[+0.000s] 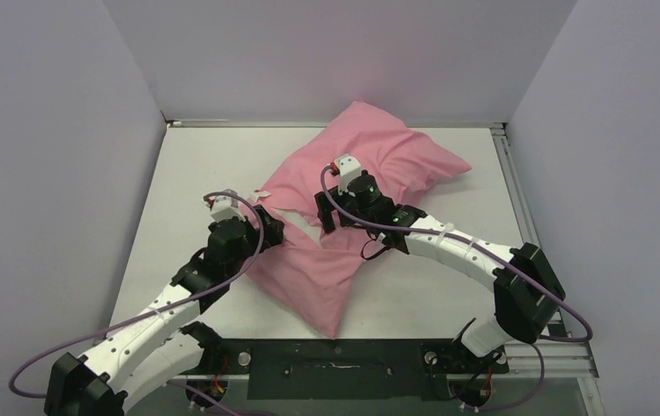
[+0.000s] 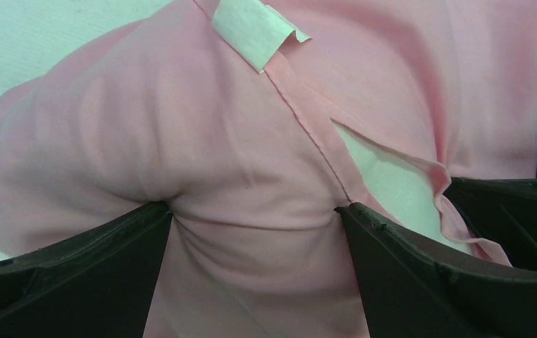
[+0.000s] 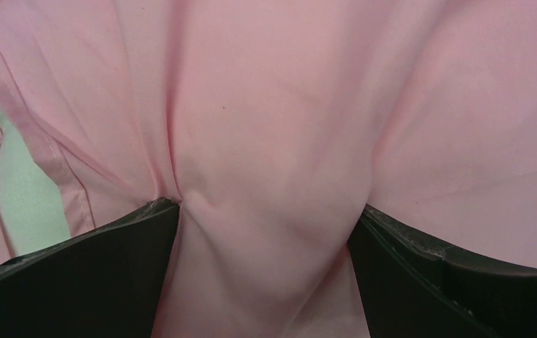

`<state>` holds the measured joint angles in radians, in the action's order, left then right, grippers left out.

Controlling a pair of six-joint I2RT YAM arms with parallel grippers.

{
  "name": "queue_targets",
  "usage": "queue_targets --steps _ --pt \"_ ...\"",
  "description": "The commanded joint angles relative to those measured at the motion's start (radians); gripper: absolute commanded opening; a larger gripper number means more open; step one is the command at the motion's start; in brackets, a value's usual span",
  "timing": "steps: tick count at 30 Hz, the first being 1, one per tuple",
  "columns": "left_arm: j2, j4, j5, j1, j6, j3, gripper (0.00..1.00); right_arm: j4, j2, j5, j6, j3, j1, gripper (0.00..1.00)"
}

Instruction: Remove the pillowcase from the pillow

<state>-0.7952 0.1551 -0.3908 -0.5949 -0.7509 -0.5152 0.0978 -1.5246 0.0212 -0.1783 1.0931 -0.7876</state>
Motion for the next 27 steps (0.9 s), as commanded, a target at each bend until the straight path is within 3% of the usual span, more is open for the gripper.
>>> queue_targets --steps 1,7,13,18,27 --pt "-0.11 -0.154 0.146 0.034 0.027 -0.055 0.97 0.038 0.077 0.13 -0.079 -0.086 -0.001 0.9" --pt "-0.272 -0.189 0.241 0.034 0.07 -0.19 0.97 0.076 0.2 0.186 -0.167 -0.207 -0.001 0.9" --pt "-0.266 -0.157 0.235 0.033 0.092 -0.269 0.97 0.078 0.24 0.224 -0.174 -0.243 0.001 0.9" --pt "-0.294 -0.027 0.198 0.033 0.151 -0.362 0.97 0.055 0.222 0.23 -0.162 -0.237 0.002 0.9" --pt "-0.419 0.004 0.117 0.009 0.212 -0.41 0.97 0.028 0.19 0.232 -0.166 -0.251 0.001 0.9"
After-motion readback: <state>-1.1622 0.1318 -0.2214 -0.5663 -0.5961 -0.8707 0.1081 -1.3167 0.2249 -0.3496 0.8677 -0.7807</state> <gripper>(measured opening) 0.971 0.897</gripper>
